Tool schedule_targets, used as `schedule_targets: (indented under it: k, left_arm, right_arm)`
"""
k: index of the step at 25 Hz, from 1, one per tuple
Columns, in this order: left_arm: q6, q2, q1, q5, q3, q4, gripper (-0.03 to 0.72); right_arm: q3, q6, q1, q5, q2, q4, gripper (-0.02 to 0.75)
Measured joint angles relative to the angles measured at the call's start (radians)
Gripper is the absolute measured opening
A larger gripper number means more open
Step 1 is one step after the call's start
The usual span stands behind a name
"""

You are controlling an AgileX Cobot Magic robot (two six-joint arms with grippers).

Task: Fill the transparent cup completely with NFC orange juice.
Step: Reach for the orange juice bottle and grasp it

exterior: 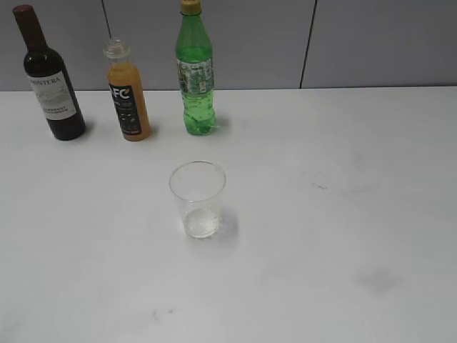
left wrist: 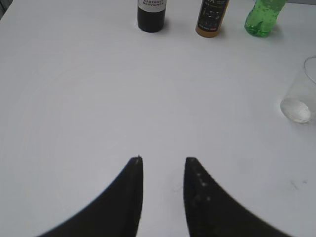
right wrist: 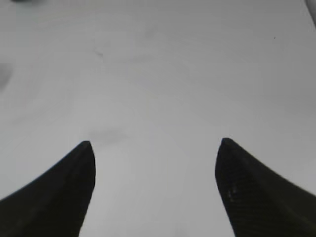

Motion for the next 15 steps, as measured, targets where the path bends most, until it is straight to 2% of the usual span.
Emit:
schedule_targets:
  k: [4,15]
  left_arm:
    - [0.000,0.000,0.000,0.000,0.000,0.000,0.225]
    - [0.000,0.000,0.000,0.000,0.000,-0.002,0.225]
  right_arm:
    - [0.000,0.000,0.000,0.001,-0.078,0.000,0.587]
    - [0.000,0.000,0.000,0.001,-0.084,0.001,0.587]
